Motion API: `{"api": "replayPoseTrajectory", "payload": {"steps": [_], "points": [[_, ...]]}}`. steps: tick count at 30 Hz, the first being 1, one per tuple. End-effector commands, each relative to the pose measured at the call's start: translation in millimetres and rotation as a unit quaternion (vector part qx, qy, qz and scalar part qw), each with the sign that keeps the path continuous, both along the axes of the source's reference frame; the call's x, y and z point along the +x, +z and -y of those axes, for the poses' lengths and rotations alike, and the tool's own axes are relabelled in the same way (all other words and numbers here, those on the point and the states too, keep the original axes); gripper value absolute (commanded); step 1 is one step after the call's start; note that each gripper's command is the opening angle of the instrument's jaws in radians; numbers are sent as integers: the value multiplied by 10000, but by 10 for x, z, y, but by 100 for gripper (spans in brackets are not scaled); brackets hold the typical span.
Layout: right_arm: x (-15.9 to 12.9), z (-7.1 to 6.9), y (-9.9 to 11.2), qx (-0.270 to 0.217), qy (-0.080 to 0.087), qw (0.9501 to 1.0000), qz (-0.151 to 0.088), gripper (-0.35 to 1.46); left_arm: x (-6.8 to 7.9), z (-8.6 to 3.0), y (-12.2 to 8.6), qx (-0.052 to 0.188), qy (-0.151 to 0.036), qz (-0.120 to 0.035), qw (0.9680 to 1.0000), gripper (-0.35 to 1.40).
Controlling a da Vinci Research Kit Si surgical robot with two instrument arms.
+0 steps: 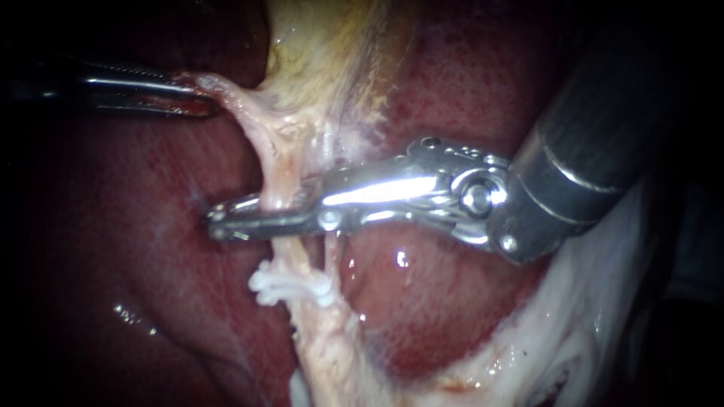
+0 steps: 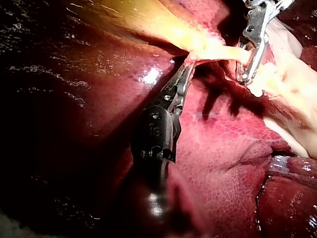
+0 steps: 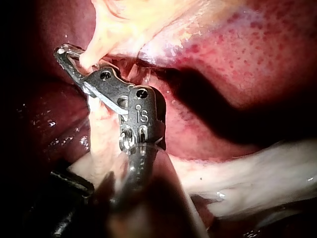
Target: Clipping third clip left tube
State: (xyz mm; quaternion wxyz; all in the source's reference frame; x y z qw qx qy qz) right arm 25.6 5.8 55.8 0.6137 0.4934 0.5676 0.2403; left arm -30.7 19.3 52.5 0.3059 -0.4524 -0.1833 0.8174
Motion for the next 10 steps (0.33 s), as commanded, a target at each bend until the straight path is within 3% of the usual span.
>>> {"api": "replayPoseTrajectory", "payload": {"steps": [1, 10], "points": [[0, 2, 1, 3, -15, 10000, -9, -35, 0, 0, 0, 0, 0, -1, 10000, -35], [0, 1, 5, -1, -17, 10000, -9, -35, 0, -1, 1, -1, -1, -1, 10000, -35]]}}
